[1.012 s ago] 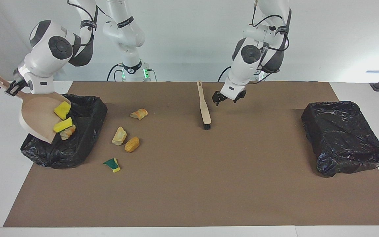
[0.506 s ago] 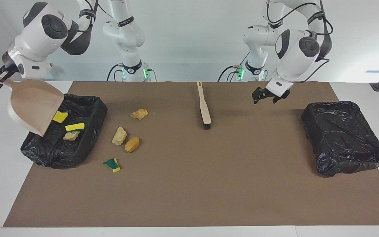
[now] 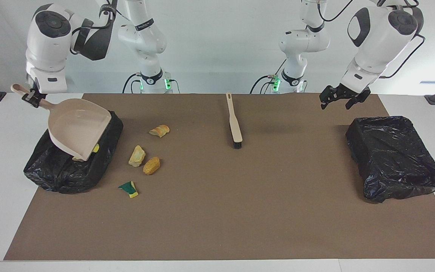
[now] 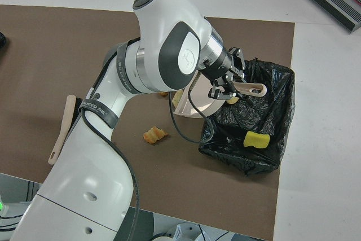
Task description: Sweep and dump trash in bin
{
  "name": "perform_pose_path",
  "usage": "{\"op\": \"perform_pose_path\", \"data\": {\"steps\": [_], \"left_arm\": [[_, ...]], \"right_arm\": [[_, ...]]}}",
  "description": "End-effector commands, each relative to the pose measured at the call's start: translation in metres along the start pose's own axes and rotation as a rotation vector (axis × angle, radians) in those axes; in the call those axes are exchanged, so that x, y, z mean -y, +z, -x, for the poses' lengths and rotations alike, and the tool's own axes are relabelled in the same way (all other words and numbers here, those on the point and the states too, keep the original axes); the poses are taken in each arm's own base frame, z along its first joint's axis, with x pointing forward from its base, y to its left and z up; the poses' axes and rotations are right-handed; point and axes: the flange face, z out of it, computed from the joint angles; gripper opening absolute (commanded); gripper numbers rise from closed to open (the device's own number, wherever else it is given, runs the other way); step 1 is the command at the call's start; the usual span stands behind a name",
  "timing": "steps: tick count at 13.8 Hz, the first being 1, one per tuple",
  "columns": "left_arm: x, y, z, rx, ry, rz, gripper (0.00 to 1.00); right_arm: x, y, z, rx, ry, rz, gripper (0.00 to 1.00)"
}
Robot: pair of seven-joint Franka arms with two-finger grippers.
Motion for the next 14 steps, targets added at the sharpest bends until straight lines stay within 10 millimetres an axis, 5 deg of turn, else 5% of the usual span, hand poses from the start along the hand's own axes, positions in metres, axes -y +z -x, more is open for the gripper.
{"op": "perform_pose_path", "data": {"steps": [1, 7, 14], "left_arm": [[0.008, -0.022, -0.007, 0.002, 0.011, -0.01, 1.0], [0.01, -0.02, 0.0, 0.005, -0.004, -0.013, 1.0], [0.007, -0.026, -0.008, -0.049, -0.007, 0.008, 1.0]], "right_arm": [[0.012, -0.018, -0.036, -0.078, 0.167, -0.043, 0.0], [0.042, -0.047, -0.115, -0.219, 0.626, -0.206, 0.0], [0.062, -0.073, -0.283, -0.256, 0.994, -0.417, 0.0]]}}
